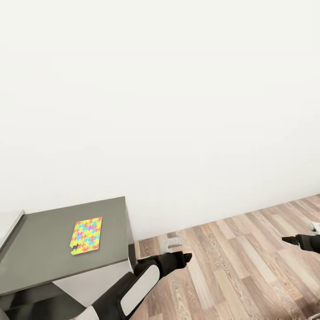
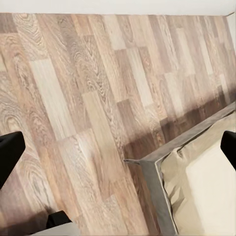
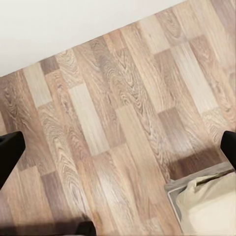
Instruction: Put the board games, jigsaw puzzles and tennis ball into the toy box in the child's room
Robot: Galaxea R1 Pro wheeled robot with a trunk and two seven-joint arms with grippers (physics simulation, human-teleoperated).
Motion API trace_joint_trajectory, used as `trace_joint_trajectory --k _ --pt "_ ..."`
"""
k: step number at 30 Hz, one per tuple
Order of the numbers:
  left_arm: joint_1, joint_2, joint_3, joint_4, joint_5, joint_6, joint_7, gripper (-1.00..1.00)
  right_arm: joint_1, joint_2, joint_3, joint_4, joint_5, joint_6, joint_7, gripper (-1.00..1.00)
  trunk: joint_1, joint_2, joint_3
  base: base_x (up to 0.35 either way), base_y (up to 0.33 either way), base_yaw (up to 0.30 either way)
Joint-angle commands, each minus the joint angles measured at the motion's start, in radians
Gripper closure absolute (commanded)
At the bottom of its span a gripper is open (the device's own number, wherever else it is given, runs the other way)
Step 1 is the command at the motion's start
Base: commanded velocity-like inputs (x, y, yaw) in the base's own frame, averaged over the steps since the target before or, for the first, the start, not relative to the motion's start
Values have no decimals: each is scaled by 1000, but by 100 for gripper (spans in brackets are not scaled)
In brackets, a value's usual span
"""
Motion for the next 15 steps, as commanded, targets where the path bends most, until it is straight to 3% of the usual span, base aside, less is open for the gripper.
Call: trace_joint_trajectory --k 1,15 --pt "-1 1 -1 -1 6 0 7 -100 -2 0 -2 -1 11 2 15 -100 1 -2 -1 0 0 -281" --pt "4 6 -6 1 -9 -4 5 -100 -3 11 0 17 19 1 19 -100 1 -2 10 0 -13 -279"
